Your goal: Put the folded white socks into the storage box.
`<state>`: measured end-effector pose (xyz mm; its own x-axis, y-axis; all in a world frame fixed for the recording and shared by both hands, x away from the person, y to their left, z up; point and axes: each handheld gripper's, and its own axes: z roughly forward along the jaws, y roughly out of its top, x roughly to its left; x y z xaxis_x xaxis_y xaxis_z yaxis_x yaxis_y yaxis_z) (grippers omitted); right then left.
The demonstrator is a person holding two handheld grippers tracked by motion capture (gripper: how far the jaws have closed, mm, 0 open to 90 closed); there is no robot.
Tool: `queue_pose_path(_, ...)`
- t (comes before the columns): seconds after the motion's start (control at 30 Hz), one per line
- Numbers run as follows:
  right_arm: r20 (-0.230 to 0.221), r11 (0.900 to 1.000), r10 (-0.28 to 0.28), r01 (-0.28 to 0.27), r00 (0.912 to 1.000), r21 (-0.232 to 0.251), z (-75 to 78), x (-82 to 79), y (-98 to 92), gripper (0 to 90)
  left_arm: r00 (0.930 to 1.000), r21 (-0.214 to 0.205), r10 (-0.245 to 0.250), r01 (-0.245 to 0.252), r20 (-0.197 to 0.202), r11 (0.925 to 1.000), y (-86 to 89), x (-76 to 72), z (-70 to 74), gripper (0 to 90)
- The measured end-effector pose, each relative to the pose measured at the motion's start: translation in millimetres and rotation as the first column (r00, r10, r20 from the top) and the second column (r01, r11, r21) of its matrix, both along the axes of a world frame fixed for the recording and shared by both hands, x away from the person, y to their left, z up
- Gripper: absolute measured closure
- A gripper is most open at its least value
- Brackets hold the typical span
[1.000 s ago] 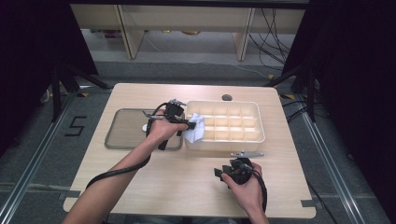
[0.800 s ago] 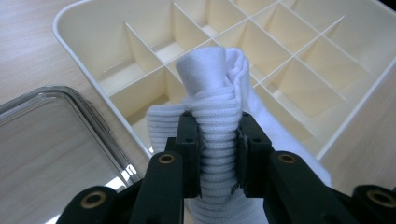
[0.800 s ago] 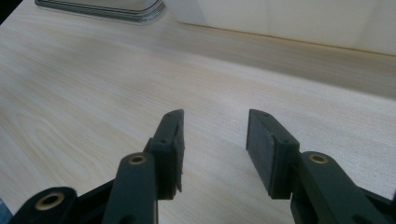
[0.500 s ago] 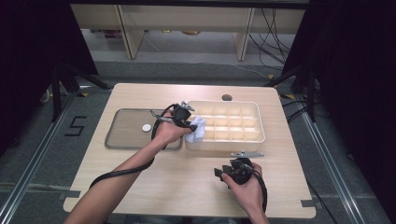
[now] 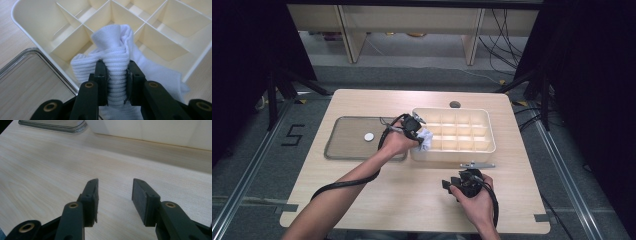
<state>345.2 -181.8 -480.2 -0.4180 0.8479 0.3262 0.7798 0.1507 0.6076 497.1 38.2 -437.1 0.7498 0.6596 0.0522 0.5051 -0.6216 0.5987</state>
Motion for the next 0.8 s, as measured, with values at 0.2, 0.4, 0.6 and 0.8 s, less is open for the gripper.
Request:
queue_pose_path(0.2, -0.004, 0.9998, -0.012, 0.012, 0.9999, 0.019, 0.4, -0.5, 0.5, 57.2, 0.9999, 0.047, -0.01, 0.011, -0.011, 0.9988, -3.6, 0.9, 0.6, 74.1)
queue_pose_path(0.4, -0.021, 0.9993, -0.022, 0.022, 0.9995, 0.031, 0.3, -1.4, 1.7, 57.2, 0.9994, 0.061, -0.005, 0.007, -0.033, 0.9981, -5.8, 1.8, -0.6, 74.2)
queue_pose_path(0.6, -0.023, 0.9989, -0.028, 0.029, 0.9993, 0.038, 1.0, -1.3, 1.2, 57.0, 0.9984, 0.127, -0.026, 0.033, -0.051, 0.9914, -10.1, 2.1, 1.4, 74.4)
queue_pose_path(0.8, -0.013, 0.9993, -0.014, 0.015, 0.9998, 0.033, 0.5, -0.8, 0.9, 57.0, 0.9969, 0.164, -0.026, 0.037, -0.074, 0.9857, -14.4, 3.4, 1.9, 74.5)
